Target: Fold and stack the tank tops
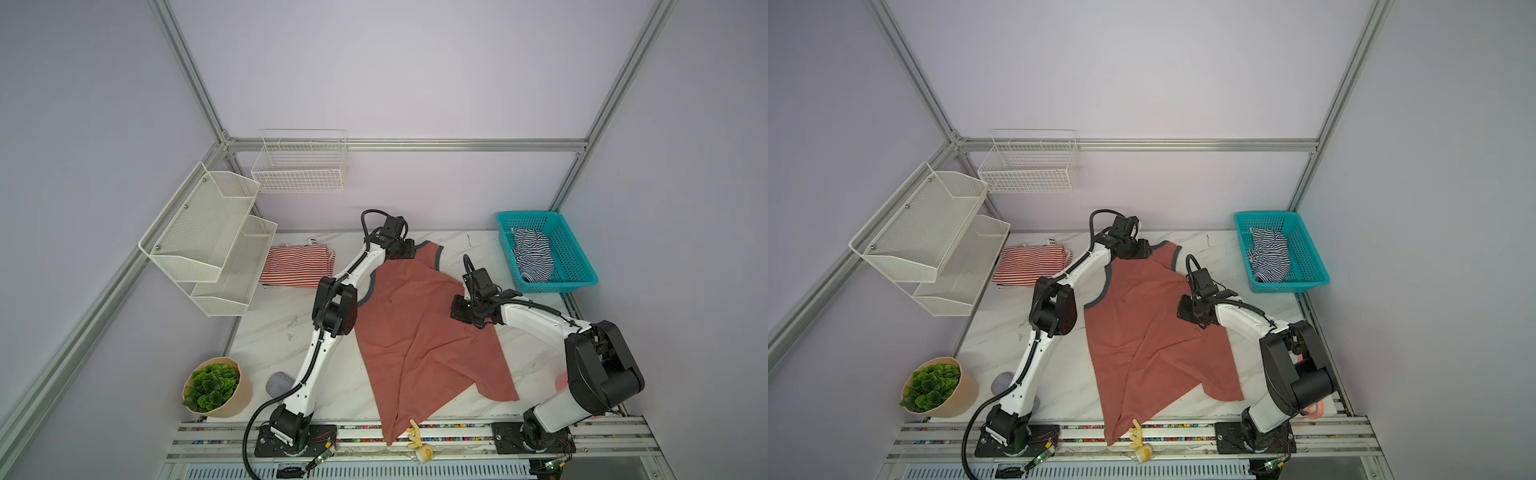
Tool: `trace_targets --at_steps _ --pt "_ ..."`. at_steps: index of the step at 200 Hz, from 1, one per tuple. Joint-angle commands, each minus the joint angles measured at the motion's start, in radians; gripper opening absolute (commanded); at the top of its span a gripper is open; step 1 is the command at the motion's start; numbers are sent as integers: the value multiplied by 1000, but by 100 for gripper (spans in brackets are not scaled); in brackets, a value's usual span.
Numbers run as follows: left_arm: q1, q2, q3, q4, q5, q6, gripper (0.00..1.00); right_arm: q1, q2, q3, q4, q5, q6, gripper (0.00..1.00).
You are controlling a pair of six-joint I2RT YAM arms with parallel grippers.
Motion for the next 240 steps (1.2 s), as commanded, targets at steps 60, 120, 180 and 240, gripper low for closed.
trace_targets --at_steps 60,120,180,240 --pt "27 16 -104 -42 32 -65 52 7 27 -49 -34 -14 8 10" --pt "97 -52 -305 -126 44 -181 49 -26 160 7 -45 25 -21 10" --pt "157 -276 -711 1 13 -268 49 -163 328 171 -58 37 -93 10" --pt "156 -479 -1078 128 73 -343 49 -203 628 596 -167 43 -227 10"
